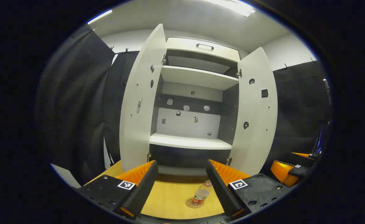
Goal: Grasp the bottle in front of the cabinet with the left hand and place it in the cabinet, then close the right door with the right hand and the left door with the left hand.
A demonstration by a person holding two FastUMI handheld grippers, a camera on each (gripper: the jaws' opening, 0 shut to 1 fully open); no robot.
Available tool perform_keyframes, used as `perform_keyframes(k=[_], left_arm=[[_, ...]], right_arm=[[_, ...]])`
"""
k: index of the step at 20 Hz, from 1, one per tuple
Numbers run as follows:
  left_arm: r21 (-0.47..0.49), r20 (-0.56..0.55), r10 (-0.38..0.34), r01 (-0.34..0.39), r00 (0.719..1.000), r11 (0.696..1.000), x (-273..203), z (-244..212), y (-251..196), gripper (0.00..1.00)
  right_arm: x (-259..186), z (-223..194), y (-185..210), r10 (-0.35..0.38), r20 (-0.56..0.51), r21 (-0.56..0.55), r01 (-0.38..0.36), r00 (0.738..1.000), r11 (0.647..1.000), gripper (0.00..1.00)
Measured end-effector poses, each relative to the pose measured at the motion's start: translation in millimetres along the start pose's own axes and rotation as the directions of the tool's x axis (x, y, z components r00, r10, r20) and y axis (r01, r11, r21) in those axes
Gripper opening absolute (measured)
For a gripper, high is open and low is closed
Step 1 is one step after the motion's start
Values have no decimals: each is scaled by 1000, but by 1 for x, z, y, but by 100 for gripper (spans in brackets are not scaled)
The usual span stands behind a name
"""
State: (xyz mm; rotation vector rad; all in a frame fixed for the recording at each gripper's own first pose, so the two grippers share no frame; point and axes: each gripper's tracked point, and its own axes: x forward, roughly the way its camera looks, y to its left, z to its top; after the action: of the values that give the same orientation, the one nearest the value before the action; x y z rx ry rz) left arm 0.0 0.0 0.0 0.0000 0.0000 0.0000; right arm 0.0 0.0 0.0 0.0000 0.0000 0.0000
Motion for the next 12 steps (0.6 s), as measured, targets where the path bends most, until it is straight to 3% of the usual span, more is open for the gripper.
perform_keyframes(k=[8,12], left_arm=[[0,-20,-5,5,1000,1000,2,-8,-4,94],[11,-28,-3,3,1000,1000,4,-9,-5,94]], right_arm=[[0,1,-4,-13,2,-12,14,1000,1000,98],[0,2,2,14,11,-8,-14,1000,1000,98]])
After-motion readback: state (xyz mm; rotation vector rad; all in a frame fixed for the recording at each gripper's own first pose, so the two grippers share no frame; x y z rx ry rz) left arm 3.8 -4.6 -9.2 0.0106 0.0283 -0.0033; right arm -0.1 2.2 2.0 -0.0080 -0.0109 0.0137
